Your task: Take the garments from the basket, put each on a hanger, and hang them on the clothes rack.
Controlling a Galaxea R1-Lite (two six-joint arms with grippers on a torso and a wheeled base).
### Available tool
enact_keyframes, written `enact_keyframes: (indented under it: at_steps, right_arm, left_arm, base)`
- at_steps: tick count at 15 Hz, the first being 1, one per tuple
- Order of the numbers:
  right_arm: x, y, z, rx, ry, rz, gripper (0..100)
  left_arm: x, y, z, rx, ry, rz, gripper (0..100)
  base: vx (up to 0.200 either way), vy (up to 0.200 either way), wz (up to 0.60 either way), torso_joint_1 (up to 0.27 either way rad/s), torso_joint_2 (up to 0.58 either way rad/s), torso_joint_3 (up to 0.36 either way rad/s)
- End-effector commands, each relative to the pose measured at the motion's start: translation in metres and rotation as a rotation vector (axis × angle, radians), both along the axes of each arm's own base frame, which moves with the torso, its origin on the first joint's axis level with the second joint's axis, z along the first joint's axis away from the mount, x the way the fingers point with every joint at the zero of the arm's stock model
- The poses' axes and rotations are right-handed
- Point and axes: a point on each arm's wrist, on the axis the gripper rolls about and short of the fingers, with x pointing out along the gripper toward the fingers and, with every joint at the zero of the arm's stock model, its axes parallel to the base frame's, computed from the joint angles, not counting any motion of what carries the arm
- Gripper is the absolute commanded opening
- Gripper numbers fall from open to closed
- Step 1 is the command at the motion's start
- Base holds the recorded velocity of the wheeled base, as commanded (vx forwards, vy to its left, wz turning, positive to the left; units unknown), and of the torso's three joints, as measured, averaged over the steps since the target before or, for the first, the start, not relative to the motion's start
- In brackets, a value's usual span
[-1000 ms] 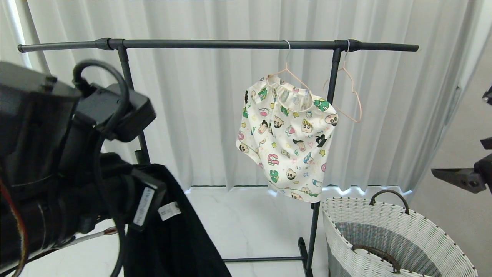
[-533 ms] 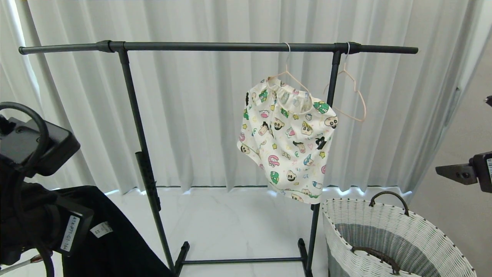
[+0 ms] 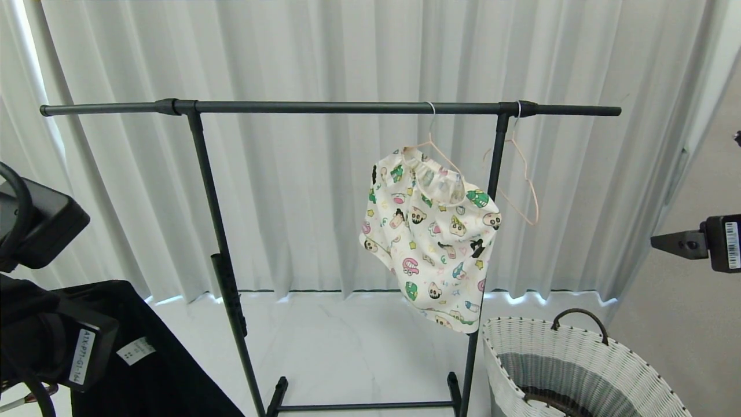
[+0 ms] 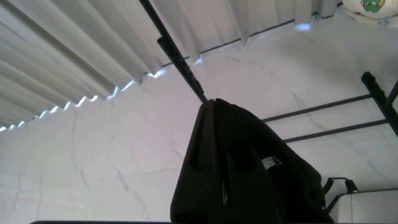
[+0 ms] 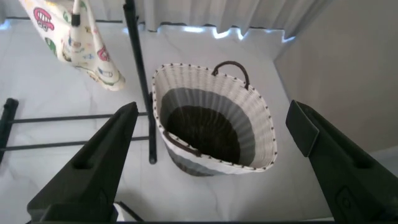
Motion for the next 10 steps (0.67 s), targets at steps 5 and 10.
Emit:
enact_keyframes:
  at_steps: [5,10]
  right_arm:
    - [0.000,0.000,0.002,0.007,-0.005,0.009,100]
    - [0.001,0.001,0.001,-0.024,-0.007,0.035,100]
  left_arm:
    - [-0.003,0.002,0.001,-0.008,-0.011,0.001,0]
    - [-0.011,0.008,0.003,-0.021,-0.036,-0.001,0]
  base:
    - [0.000,0.000,0.00,0.208,-0.49,-0.281]
    - [0.000,0.000,0.00,0.202,-0.45,-0.251]
